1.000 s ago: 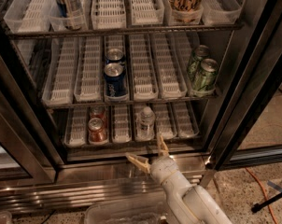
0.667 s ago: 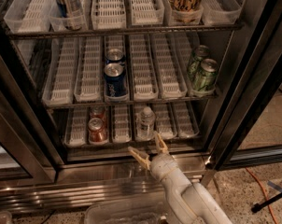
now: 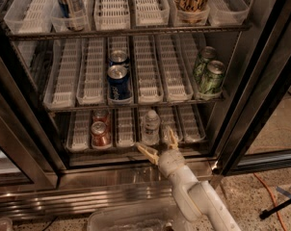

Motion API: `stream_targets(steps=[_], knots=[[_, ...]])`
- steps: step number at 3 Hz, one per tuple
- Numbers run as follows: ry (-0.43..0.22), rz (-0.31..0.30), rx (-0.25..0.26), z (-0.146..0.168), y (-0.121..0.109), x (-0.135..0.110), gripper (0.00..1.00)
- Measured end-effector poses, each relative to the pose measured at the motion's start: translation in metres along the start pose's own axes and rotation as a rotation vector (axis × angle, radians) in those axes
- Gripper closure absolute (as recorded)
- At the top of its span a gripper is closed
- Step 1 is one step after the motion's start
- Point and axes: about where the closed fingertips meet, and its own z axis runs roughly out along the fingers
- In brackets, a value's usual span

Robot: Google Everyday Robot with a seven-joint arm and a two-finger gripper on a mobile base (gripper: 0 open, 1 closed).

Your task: Pick water bottle from bottom shelf of fridge

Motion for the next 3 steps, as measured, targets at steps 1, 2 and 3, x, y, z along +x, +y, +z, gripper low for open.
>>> stream_targets(steps=[1,2,3], knots=[[-0.001,-0.002,-0.015,0.009,0.0,0.002,0.18],[0.003,0.006,-0.045,0.02,0.008,0.007,0.19],[0.001,0.015,-0.066,0.028,0.016,0.012,0.18]])
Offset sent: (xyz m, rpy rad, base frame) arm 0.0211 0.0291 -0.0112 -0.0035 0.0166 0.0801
